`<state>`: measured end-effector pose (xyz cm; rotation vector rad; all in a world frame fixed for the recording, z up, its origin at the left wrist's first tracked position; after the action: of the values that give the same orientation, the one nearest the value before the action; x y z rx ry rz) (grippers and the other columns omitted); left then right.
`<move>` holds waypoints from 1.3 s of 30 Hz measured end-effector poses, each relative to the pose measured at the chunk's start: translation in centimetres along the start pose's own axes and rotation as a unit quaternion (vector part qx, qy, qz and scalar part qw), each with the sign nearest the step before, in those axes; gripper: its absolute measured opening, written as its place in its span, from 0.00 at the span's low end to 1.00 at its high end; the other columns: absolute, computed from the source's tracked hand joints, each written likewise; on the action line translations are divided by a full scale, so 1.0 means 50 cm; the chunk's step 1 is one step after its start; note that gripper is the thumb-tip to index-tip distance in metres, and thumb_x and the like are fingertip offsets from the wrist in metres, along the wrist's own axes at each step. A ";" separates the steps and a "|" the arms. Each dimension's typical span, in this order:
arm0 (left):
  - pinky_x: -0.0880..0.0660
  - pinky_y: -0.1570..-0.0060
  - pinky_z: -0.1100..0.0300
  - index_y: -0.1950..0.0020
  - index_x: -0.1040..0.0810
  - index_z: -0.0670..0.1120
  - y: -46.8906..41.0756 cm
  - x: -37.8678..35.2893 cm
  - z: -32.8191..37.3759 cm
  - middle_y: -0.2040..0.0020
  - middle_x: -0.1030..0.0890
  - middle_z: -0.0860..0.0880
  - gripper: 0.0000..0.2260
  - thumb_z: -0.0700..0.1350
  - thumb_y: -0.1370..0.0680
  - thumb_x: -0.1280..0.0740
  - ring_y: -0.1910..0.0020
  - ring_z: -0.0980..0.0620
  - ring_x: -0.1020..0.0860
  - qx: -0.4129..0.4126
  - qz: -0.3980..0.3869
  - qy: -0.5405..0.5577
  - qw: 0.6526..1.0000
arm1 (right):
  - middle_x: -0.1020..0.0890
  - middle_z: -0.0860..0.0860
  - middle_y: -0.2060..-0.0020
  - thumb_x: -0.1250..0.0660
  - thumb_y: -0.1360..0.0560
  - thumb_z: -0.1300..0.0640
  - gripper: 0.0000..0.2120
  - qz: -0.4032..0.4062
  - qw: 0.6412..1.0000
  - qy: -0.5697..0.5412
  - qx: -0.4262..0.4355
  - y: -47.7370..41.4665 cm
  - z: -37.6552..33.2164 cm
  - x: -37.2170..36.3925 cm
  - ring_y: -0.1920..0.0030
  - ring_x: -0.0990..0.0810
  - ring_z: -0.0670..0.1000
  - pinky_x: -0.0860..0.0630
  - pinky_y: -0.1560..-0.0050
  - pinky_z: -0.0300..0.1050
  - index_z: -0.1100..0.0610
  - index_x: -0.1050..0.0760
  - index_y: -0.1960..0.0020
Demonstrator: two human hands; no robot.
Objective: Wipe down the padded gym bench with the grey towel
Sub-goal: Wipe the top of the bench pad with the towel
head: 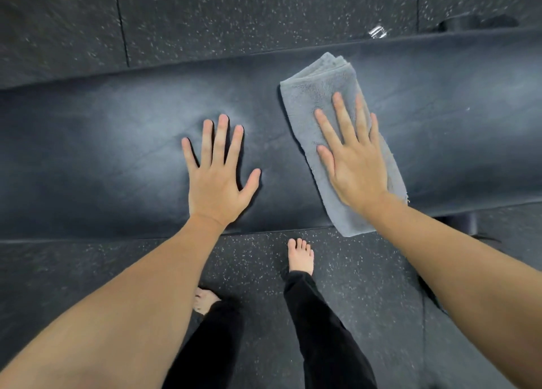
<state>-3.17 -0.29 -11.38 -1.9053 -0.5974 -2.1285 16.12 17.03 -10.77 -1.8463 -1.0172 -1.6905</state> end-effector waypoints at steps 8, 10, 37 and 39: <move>0.50 0.22 0.31 0.16 0.44 0.47 0.003 0.005 -0.006 0.15 0.47 0.43 0.32 0.58 0.17 0.44 0.16 0.41 0.49 -0.015 0.018 0.038 0.999 | 0.47 0.55 0.17 0.50 0.15 0.39 0.29 0.022 0.999 -0.014 -0.041 -0.042 -0.170 -0.007 0.19 0.52 0.68 0.50 0.22 0.69 0.48 0.43 0.18; 0.52 0.21 0.33 0.16 0.43 0.47 0.004 0.007 -0.014 0.15 0.46 0.44 0.31 0.57 0.17 0.44 0.16 0.42 0.49 -0.029 0.023 0.061 0.997 | 0.47 0.52 0.17 0.52 0.16 0.37 0.29 0.020 0.999 -0.006 -0.043 -0.017 -0.168 -0.011 0.18 0.52 0.66 0.47 0.22 0.69 0.46 0.44 0.18; 0.44 0.19 0.43 0.16 0.47 0.49 0.243 0.012 -0.876 0.15 0.44 0.48 0.27 0.54 0.14 0.53 0.17 0.47 0.44 0.160 0.040 0.221 0.961 | 0.47 0.54 0.17 0.52 0.15 0.43 0.29 -0.001 0.997 -0.009 0.079 -0.223 -1.054 -0.146 0.17 0.53 0.63 0.51 0.19 0.64 0.51 0.46 0.17; 0.46 0.20 0.44 0.16 0.47 0.51 0.244 0.012 -0.882 0.15 0.45 0.51 0.25 0.54 0.14 0.54 0.17 0.50 0.44 0.163 0.044 0.225 0.960 | 0.46 0.54 0.17 0.54 0.15 0.44 0.28 0.004 0.997 -0.015 0.074 -0.279 -1.064 -0.141 0.17 0.52 0.62 0.52 0.19 0.64 0.51 0.46 0.17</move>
<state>-37.54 -30.48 -12.25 -1.2005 -0.6922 -2.1441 -29.13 -15.02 -11.35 -1.7824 -1.1130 -1.5437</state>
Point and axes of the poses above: each hand's wrist, its own y-axis away from the middle knuckle, its own x-axis out of the back of the hand, z = x × y, the point moved 2 cm from there along -y, towards the middle knuckle
